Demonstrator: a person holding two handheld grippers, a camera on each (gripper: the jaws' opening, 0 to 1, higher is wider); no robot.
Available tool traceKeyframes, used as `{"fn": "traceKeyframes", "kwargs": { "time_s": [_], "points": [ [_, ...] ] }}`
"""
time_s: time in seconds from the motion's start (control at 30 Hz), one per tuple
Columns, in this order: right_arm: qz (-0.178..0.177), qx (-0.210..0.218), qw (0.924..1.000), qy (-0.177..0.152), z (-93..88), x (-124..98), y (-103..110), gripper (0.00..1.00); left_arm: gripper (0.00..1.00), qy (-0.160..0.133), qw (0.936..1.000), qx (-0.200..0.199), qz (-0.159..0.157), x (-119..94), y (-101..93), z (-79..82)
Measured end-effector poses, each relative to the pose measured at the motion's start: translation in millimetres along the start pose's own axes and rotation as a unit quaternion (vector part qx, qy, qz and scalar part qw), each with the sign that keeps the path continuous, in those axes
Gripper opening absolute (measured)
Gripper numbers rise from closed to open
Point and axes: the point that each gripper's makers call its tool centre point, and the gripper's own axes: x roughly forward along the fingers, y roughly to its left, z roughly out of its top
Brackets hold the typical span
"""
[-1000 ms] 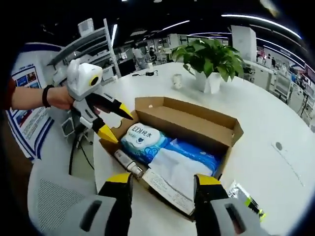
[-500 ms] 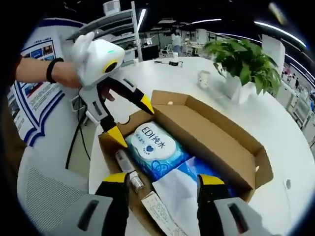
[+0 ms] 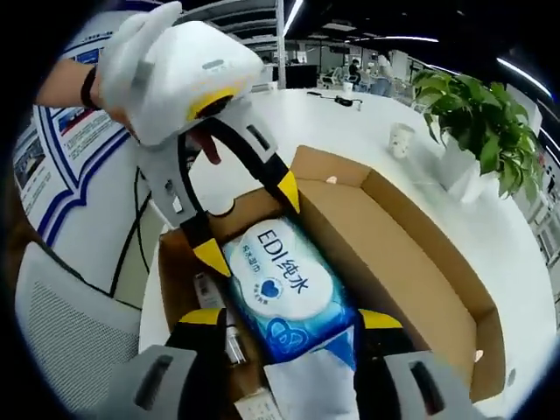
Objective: Operate the shoe box by opening the lid, removing the specified soft item, and placing it in the target area until the item is outside and the box remains undamaged.
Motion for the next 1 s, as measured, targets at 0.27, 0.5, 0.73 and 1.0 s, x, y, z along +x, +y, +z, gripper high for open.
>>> {"fn": "traceKeyframes", "kwargs": {
  "time_s": [0.27, 0.5, 0.73, 1.0],
  "points": [
    [0.007, -0.048, 0.9982, 0.035, -10.3, 22.6, -0.5, 0.61, 0.53, 0.006, 0.9996, 0.024, -0.016, 1.8, -6.1, 4.7],
    [-0.003, -0.087, 0.9950, 0.049, -16.7, 32.4, -6.8, 0.62, 0.53, 0.009, 0.9988, 0.029, -0.039, 6.1, -10.8, 6.2],
    [0.001, -0.126, 0.9900, 0.063, -26.5, 29.0, -2.8, 0.56, 0.59, 0.046, 0.9929, 0.106, -0.026, 20.4, -19.4, -3.9],
    [0.000, -0.161, 0.9839, 0.077, -34.8, 24.1, 7.6, 0.55, 0.57, 0.038, 0.9917, 0.111, -0.053, 20.9, -29.4, -3.5]
  ]
}}
